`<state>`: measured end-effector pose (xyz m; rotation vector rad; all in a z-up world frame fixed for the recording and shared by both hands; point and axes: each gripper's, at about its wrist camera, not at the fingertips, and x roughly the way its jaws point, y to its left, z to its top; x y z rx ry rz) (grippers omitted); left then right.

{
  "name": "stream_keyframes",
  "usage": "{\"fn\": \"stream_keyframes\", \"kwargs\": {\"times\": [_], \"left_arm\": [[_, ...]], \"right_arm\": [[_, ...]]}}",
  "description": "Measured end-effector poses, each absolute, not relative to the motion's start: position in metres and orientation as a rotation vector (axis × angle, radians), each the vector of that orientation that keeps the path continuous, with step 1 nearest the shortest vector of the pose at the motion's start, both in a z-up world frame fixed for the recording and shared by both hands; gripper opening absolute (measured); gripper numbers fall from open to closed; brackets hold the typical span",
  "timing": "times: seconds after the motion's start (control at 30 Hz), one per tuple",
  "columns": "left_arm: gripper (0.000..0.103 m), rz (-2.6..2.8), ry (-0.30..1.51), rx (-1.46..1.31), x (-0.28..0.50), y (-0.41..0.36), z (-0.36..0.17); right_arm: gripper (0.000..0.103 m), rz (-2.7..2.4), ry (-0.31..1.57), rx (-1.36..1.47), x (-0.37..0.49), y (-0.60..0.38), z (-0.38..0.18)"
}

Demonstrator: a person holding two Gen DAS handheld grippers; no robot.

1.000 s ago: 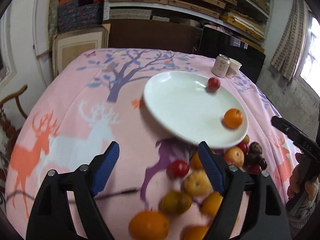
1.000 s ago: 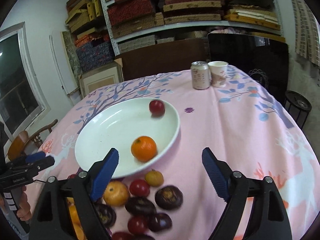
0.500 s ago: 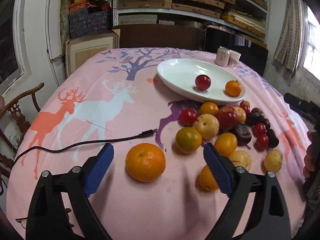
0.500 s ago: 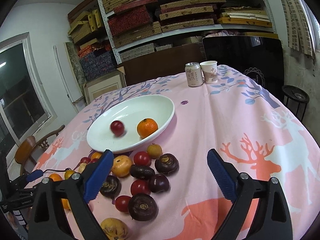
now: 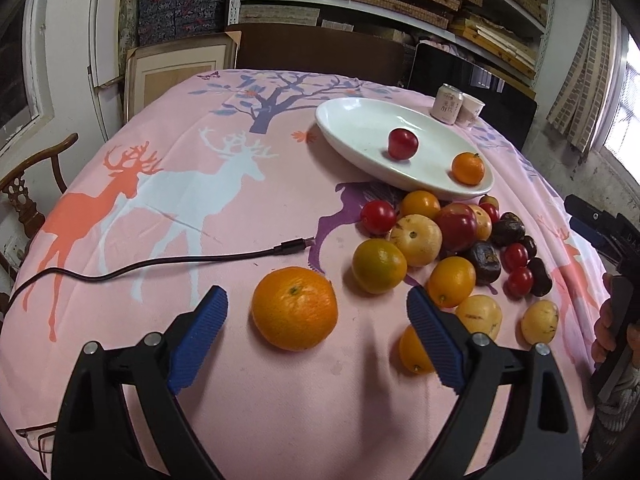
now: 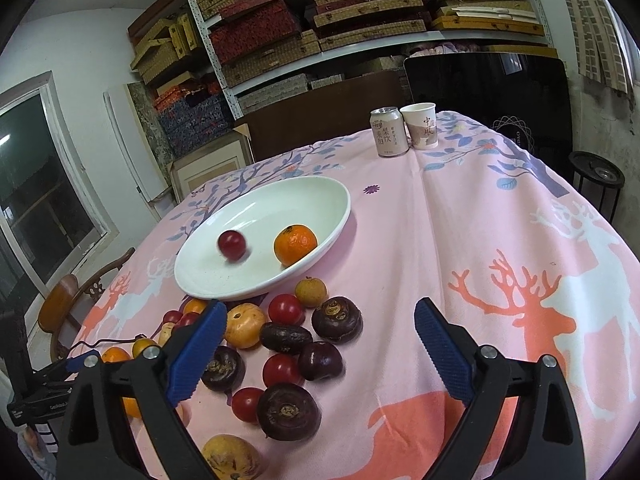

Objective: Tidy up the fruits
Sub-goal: 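Grasp a large orange with the left tool while the right tool approaches a yellow pear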

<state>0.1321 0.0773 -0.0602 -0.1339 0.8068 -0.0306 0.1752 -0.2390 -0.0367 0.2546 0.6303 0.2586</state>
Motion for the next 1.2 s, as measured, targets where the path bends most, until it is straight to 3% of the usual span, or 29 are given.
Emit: {"fn": "stream_keyframes", "kwargs": {"times": [0.23, 0.37, 0.53, 0.8, 1.2], "left_arm": [[0.089, -0.035, 0.824, -0.151, 0.136, 0.079, -0.062], [0.074, -0.050, 0.851, -0.162, 0.139, 0.079, -0.066], [0.070, -0.046, 0.861, -0.166, 0.142, 0.080, -0.069], [0.047, 0.023, 0.881, -0.174, 0.146, 0.088, -0.074], [0.046, 0.002, 0.878, -0.178, 0.145, 0.087, -0.073]], "right_arm": [[0.096, 0.264, 0.642, 0.278, 0.177, -0.242, -0.039], [0.096, 0.266, 0.644, 0.277, 0.176, -0.242, -0.039], [0.096, 0.270, 0.652, 0.270, 0.177, -0.240, -0.040], [0.096, 0.287, 0.653, 0.272, 0.168, -0.239, -0.041], [0.095, 0.419, 0.764, 0.065, 0.093, -0.187, -0.053]]}}
